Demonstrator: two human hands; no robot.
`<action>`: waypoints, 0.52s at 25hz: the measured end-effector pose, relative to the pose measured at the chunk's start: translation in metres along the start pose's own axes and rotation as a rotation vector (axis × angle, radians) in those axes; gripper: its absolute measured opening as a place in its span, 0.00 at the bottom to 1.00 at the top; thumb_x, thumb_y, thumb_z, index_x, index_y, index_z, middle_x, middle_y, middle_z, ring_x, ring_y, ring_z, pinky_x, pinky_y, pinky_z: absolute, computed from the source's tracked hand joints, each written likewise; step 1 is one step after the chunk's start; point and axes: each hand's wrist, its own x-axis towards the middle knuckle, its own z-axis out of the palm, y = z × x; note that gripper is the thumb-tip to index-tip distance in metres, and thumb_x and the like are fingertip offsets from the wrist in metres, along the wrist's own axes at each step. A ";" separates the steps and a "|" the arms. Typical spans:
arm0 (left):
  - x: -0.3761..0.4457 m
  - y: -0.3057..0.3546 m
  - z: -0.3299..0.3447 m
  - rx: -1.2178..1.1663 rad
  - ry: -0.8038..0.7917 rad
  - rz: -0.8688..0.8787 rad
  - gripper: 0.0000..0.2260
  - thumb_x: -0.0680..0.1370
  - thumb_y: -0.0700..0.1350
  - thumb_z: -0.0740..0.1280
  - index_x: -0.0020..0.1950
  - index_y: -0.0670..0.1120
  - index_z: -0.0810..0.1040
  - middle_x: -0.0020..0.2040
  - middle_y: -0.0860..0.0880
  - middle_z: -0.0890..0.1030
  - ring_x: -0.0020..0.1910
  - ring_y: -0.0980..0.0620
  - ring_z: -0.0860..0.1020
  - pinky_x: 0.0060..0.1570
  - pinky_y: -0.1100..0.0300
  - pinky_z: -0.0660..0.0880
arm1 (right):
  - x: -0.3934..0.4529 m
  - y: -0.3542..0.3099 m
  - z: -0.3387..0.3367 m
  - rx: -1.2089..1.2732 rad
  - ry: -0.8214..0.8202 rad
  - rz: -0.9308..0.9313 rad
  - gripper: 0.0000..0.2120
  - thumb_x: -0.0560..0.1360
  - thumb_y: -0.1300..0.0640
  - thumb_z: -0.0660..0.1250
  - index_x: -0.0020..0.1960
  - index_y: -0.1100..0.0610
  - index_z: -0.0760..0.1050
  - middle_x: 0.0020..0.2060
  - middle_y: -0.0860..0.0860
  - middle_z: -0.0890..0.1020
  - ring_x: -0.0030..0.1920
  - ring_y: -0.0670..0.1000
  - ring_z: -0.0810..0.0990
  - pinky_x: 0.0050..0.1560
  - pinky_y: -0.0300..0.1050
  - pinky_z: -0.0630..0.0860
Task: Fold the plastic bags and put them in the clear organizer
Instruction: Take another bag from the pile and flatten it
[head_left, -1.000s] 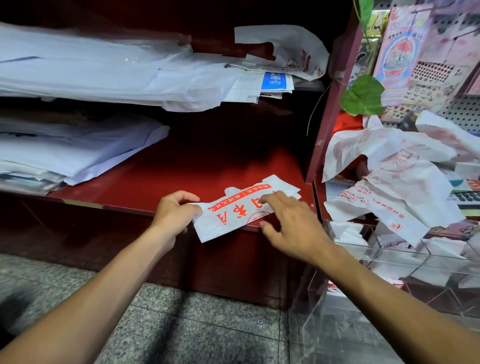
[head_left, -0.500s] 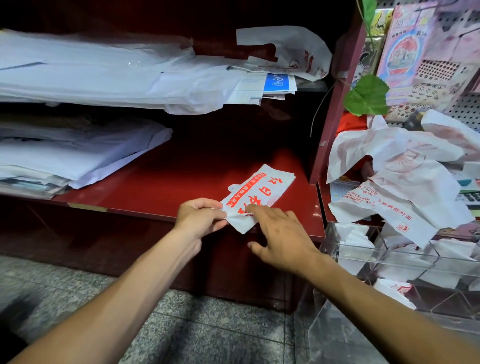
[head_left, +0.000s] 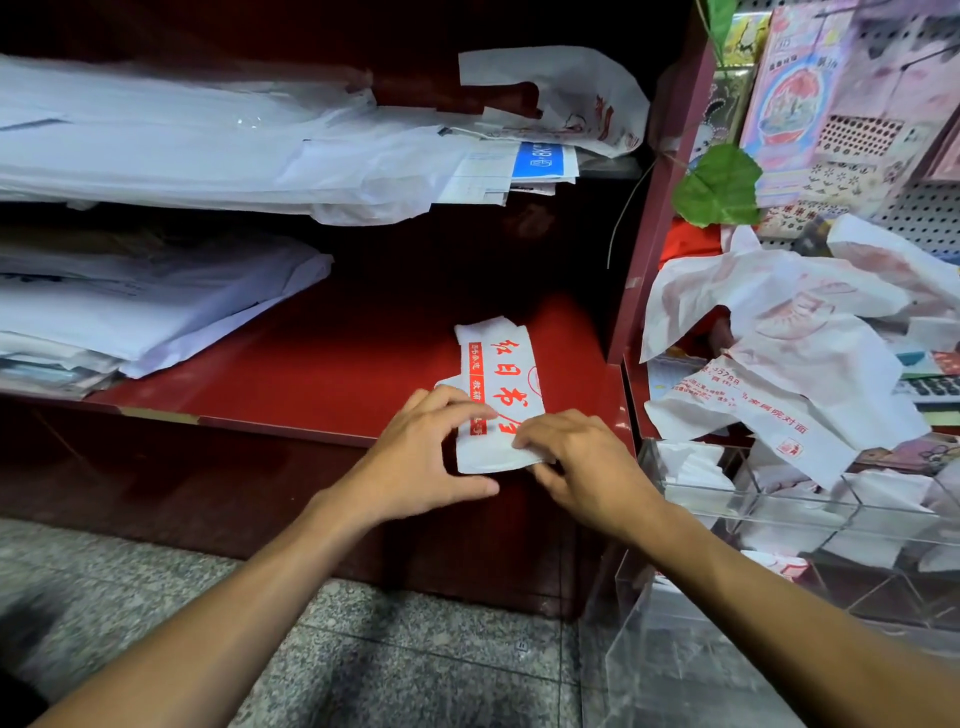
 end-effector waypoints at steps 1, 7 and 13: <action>-0.002 -0.006 0.006 0.050 -0.044 0.051 0.27 0.65 0.60 0.74 0.63 0.57 0.77 0.60 0.61 0.75 0.58 0.59 0.69 0.56 0.62 0.66 | -0.002 0.002 0.001 0.032 -0.001 -0.002 0.15 0.72 0.59 0.67 0.58 0.52 0.78 0.58 0.46 0.81 0.55 0.54 0.77 0.52 0.47 0.68; -0.003 -0.015 0.015 -0.193 0.166 -0.023 0.12 0.72 0.40 0.75 0.51 0.54 0.83 0.50 0.55 0.84 0.51 0.56 0.79 0.55 0.52 0.75 | -0.006 0.014 -0.003 0.163 0.053 0.090 0.07 0.75 0.56 0.71 0.52 0.52 0.82 0.52 0.45 0.83 0.49 0.51 0.76 0.53 0.50 0.73; 0.000 -0.003 0.012 -0.457 0.173 -0.163 0.04 0.76 0.44 0.72 0.49 0.50 0.85 0.45 0.51 0.86 0.47 0.54 0.81 0.52 0.55 0.74 | 0.001 0.012 -0.018 0.433 0.071 0.300 0.13 0.77 0.53 0.69 0.35 0.54 0.73 0.28 0.47 0.73 0.31 0.43 0.69 0.38 0.46 0.69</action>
